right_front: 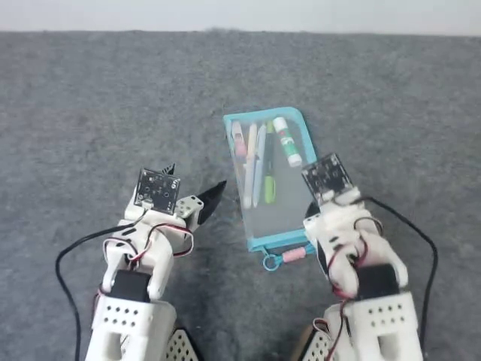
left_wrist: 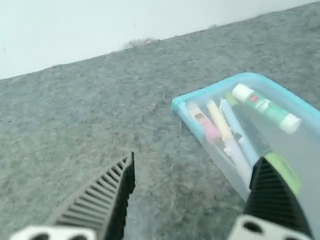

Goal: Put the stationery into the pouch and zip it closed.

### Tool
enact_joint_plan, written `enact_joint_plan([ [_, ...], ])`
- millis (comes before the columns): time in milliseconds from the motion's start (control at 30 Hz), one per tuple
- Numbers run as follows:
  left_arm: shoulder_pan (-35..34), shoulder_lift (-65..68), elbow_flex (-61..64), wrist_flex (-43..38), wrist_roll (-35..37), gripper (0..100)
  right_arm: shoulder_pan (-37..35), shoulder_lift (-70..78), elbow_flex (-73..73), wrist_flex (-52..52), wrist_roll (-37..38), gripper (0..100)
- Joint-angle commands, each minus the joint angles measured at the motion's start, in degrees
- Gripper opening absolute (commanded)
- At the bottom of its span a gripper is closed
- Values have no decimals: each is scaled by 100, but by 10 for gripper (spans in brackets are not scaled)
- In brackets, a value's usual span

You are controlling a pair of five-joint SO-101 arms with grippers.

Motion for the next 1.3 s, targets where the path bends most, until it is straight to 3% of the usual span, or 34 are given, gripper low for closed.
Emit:
enact_joint_plan([
  [0, -53, -193, 31, -475, 35, 337, 75, -1121, 598, -57, -18, 32],
  [167, -53, -193, 391, -519, 26, 172, 945, -2264, 1284, 31, -18, 30],
  [333, -378, -211, 664, -668, 26, 20, 1543, -2862, 1495, 848, -18, 34],
  [467, -659, -202, 664, -352, 26, 13, 1569, -2747, 1776, 910, -18, 34],
  [767, -1327, -229, 664, 1415, 26, 13, 1552, -2853, 2462, 910, -18, 31],
  [1267, -1512, -229, 664, 1398, 35, 13, 1587, -2853, 2479, 1938, -18, 30],
])
